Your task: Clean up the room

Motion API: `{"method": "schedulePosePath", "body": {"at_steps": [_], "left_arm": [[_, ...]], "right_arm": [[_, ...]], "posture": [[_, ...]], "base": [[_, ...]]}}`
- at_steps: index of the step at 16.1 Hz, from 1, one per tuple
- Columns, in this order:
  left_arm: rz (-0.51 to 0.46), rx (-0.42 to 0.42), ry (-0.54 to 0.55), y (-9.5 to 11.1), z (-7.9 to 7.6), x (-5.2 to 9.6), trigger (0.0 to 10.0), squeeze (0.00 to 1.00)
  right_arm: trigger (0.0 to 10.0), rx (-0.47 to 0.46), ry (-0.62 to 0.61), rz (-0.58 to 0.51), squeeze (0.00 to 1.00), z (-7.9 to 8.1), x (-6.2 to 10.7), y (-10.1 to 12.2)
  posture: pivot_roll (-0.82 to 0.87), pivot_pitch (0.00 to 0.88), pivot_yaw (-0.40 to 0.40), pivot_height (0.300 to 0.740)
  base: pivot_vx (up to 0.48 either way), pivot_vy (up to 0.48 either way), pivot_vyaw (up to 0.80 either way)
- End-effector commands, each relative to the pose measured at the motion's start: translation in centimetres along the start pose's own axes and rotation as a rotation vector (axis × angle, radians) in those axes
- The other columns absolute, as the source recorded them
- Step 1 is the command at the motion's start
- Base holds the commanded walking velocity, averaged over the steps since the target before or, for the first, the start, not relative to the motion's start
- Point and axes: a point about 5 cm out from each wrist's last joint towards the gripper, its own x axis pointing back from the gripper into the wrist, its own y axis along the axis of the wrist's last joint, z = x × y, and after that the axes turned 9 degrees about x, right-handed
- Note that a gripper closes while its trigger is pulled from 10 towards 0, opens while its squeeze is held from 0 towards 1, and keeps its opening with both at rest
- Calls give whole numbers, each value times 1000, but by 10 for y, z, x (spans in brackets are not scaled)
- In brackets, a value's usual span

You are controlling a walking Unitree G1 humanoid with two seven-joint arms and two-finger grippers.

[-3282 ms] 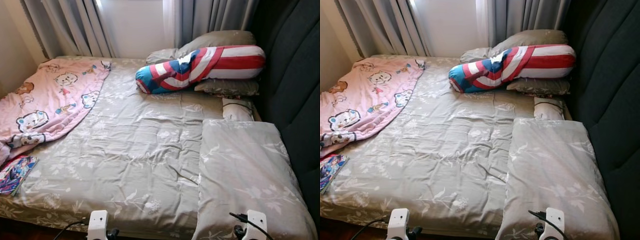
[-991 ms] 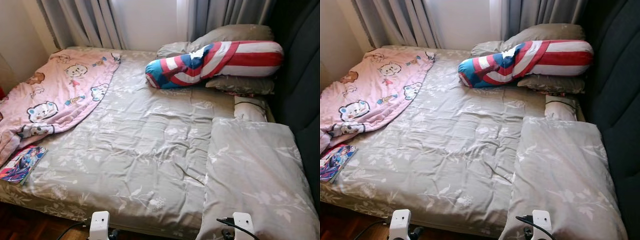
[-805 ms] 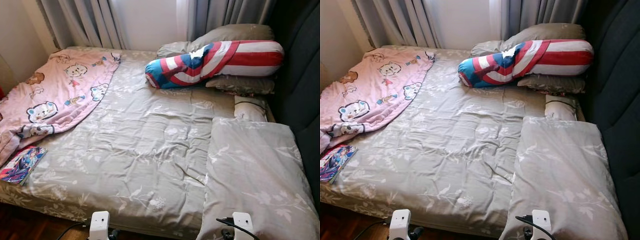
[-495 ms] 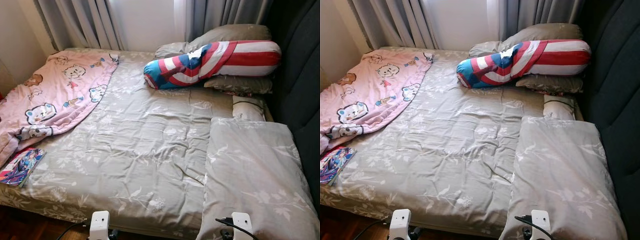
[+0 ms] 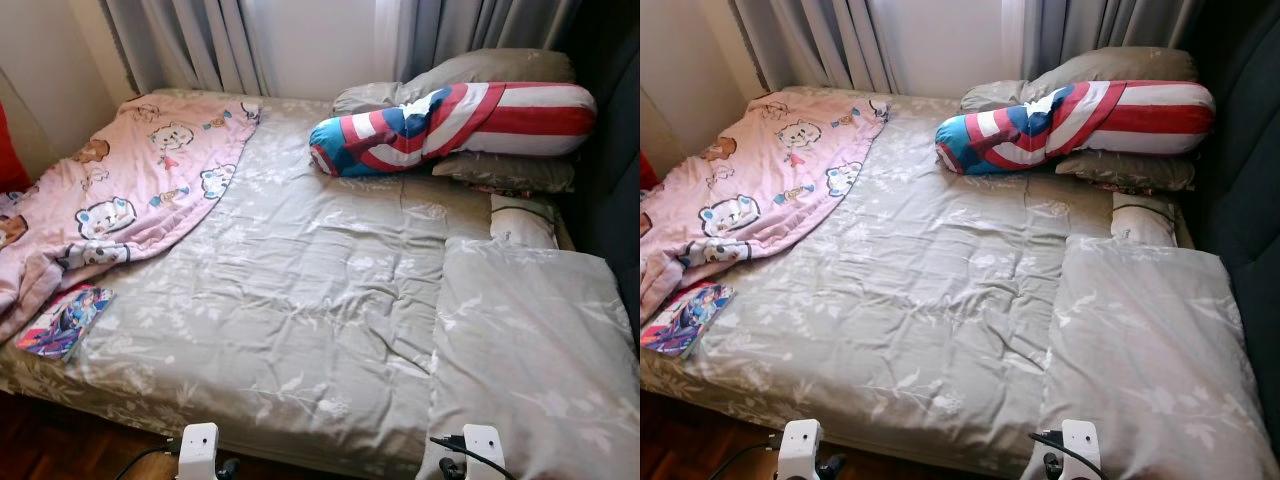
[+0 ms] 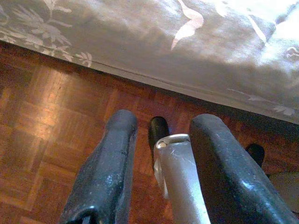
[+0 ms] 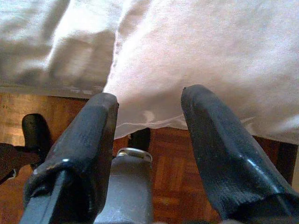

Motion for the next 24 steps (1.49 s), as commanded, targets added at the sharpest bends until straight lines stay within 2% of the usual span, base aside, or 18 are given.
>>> {"method": "schedulePosePath", "body": {"at_steps": [1, 24], "left_arm": [[22, 0, 11, -4, 4, 1, 10000, 0], [7, -2, 3, -1, 2, 0, 10000, 0]], "right_arm": [[10000, -8, -1, 16, 0, 1, 1, -4], [10000, -3, 3, 4, 0, 3, 0, -1]], "posture": [[15, 79, 9, 740], [16, 69, 14, 740]], "base": [[0, 454, 0], [0, 474, 0]]}}
